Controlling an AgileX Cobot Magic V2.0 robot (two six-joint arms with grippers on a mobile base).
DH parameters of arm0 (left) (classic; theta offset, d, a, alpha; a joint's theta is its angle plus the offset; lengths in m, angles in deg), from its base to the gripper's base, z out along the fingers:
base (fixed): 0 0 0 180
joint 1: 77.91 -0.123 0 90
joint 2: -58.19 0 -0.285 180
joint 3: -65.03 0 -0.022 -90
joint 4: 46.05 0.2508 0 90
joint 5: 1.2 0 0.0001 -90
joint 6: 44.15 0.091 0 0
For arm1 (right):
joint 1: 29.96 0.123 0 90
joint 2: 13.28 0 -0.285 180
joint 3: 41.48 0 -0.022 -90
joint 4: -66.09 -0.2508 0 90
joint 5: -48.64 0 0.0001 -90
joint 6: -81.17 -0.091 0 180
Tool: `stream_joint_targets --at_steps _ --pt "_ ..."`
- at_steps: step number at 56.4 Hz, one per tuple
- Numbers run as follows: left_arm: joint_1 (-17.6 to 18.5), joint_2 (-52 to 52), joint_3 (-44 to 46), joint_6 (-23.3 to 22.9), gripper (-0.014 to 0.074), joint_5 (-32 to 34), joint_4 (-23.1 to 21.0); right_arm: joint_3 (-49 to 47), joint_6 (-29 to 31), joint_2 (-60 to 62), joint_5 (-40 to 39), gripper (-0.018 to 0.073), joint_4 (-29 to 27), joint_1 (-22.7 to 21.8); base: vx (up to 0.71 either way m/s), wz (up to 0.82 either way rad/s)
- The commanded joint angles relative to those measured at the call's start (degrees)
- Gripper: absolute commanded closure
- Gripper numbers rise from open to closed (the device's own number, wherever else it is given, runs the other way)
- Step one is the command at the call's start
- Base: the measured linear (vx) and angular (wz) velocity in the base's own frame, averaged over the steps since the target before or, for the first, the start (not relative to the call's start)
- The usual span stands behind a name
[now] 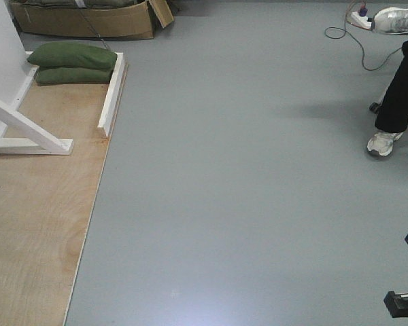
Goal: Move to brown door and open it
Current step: 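Continue driving forward and stop beside the brown door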
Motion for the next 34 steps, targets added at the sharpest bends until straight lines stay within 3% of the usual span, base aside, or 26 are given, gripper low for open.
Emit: stream_joint_targets --at_steps 1,15,34 --pt "0.2 -0.8 1.0 0.0 0.0600 4.0 -0.3 0.2 0.3 0.8 -4.7 0.0559 0.4 0.1 0.00 0.00" --pt "-0.5 2.1 5.3 0.0 0.0600 2.4 -0.3 0.2 0.3 0.8 -4.7 0.0559 0.4 0.1 0.00 0.00" --pt "-5.0 17.2 27.7 0.0 0.0600 -3.1 -0.3 0.2 0.3 0.8 -4.7 0.0559 0.4 0.1 0.00 0.00"
